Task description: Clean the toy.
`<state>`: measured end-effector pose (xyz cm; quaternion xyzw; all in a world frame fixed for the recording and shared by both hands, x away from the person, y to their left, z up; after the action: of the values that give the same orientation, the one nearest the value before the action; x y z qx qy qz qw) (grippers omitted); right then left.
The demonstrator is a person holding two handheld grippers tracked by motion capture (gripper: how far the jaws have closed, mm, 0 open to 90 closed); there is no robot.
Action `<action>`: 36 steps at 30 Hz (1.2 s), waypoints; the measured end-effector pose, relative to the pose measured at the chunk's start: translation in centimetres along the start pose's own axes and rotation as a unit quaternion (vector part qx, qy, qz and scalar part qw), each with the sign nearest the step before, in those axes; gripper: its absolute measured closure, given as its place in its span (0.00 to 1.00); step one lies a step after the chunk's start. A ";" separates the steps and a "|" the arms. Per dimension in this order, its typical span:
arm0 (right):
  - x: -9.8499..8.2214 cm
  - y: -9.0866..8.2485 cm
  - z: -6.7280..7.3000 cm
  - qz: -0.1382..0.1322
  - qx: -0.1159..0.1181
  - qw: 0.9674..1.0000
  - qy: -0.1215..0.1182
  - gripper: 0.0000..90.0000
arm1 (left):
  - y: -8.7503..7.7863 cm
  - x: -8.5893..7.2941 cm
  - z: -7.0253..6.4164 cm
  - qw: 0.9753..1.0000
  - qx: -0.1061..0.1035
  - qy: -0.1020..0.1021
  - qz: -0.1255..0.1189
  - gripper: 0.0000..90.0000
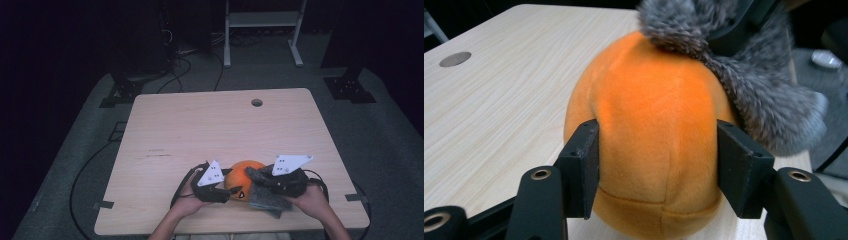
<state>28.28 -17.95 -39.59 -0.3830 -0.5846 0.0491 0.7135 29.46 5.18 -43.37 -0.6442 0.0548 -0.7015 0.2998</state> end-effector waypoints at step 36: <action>1.6 0.4 2.0 -0.010 0.021 0.999 -0.035 0.86 | 0.3 1.1 -1.6 0.997 0.025 0.073 0.008 0.47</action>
<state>27.19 -15.86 -38.50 -0.3599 -0.6121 0.0675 0.7009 28.05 3.85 -42.82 -0.5835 0.0643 -0.7451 0.3166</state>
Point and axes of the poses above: each handheld gripper's, and its own axes: y roughly forward along the jaws, x roughly out of its top, z roughly to its left, the point moved 2 cm from there along y, roughly forward along the jaws, and after that the axes turned 6 degrees about y, right-handed, at the moved point
